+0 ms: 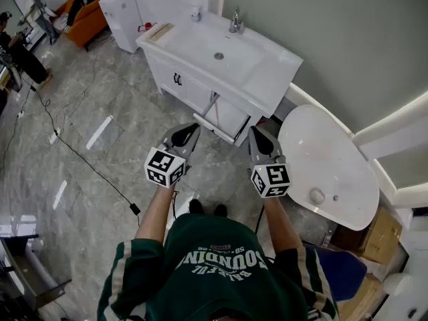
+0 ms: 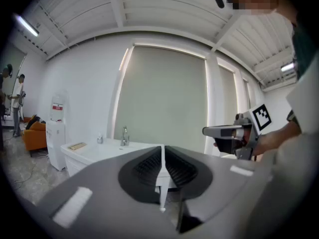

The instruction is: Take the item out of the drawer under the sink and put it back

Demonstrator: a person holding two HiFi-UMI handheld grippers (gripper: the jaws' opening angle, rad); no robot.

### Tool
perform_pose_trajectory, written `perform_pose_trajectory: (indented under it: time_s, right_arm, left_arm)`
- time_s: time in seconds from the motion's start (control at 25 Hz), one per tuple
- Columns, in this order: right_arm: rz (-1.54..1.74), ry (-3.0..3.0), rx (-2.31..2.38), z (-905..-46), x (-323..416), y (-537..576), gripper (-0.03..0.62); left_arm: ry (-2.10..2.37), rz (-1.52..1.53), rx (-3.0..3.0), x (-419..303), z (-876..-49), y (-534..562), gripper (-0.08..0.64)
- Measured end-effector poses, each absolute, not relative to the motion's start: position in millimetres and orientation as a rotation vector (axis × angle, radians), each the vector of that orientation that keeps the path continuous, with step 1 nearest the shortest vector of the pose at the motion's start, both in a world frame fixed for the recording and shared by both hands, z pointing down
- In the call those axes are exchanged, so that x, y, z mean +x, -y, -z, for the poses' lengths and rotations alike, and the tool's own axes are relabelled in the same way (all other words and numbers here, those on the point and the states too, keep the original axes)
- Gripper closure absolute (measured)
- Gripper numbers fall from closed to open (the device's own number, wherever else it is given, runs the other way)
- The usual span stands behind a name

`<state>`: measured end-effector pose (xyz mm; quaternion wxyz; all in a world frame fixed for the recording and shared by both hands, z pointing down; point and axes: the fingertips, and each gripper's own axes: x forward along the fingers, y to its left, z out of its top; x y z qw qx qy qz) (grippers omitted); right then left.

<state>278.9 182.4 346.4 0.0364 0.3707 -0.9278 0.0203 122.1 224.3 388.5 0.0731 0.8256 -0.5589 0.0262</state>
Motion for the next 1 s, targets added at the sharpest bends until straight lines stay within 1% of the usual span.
perform_pose_trajectory:
  time_s: [0.56,1.0]
  right_arm:
    - [-0.085,2.866,1.145,-343.7,277.9,-184.4,0.591]
    - [-0.099,2.864,1.139,-349.3,253.9,-188.8,0.591]
  left_arm:
    - [1.678,-0.066,2.482,122.0,-387.5,-226.9,0.489]
    - [1.672,-0.056,2.483,101.0,-391.1,-230.2,0.489]
